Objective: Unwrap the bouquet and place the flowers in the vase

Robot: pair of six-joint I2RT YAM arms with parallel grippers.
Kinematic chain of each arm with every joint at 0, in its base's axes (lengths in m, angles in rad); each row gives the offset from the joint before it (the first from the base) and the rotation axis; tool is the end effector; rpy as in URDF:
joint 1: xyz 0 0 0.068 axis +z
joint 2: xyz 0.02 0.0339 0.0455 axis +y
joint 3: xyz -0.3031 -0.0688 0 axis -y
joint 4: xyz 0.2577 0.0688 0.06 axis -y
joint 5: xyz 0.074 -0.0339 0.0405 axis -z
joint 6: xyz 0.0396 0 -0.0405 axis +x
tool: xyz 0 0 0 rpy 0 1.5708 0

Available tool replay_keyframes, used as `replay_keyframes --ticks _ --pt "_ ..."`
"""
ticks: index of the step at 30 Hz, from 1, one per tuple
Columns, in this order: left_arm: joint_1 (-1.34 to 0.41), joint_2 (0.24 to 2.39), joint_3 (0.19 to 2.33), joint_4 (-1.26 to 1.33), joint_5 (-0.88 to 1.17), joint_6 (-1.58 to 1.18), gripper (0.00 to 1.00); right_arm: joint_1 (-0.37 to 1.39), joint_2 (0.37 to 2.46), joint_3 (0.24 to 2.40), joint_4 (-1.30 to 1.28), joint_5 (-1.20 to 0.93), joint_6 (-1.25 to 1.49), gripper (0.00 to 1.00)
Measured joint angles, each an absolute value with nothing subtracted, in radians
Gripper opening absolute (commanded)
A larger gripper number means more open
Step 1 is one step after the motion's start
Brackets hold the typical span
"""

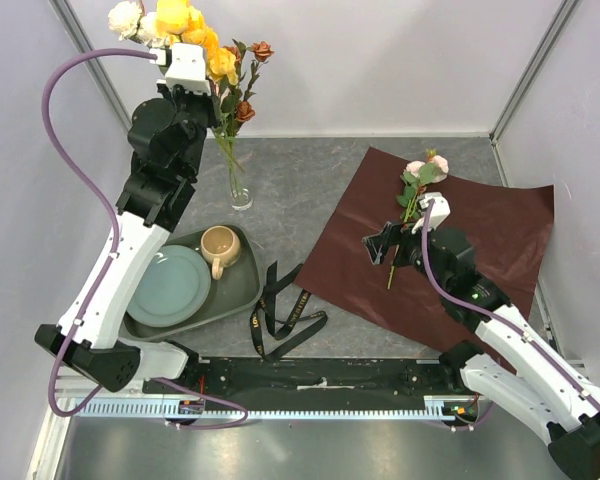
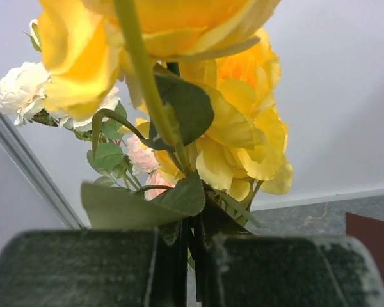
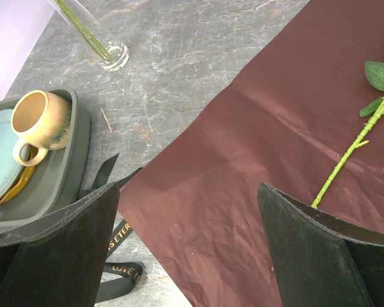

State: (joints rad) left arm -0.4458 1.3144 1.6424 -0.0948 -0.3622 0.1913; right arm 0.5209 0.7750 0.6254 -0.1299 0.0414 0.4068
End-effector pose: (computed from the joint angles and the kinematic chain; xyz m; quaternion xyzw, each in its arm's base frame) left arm 0.2549 -0.1063 0.5722 0.0568 0.6235 0.0128 0.7797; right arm 0.1538 0.0864 0.3152 -0.0331 0.7980 0.2544 0.5454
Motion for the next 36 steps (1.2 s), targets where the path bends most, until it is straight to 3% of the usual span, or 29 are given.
replay_keyframes --ticks 36 --pt "-0.382 1.345 1.673 0.032 -0.361 0.290 0.02 0.521 0.746 0.646 -0.179 0.077 0.389 0.96"
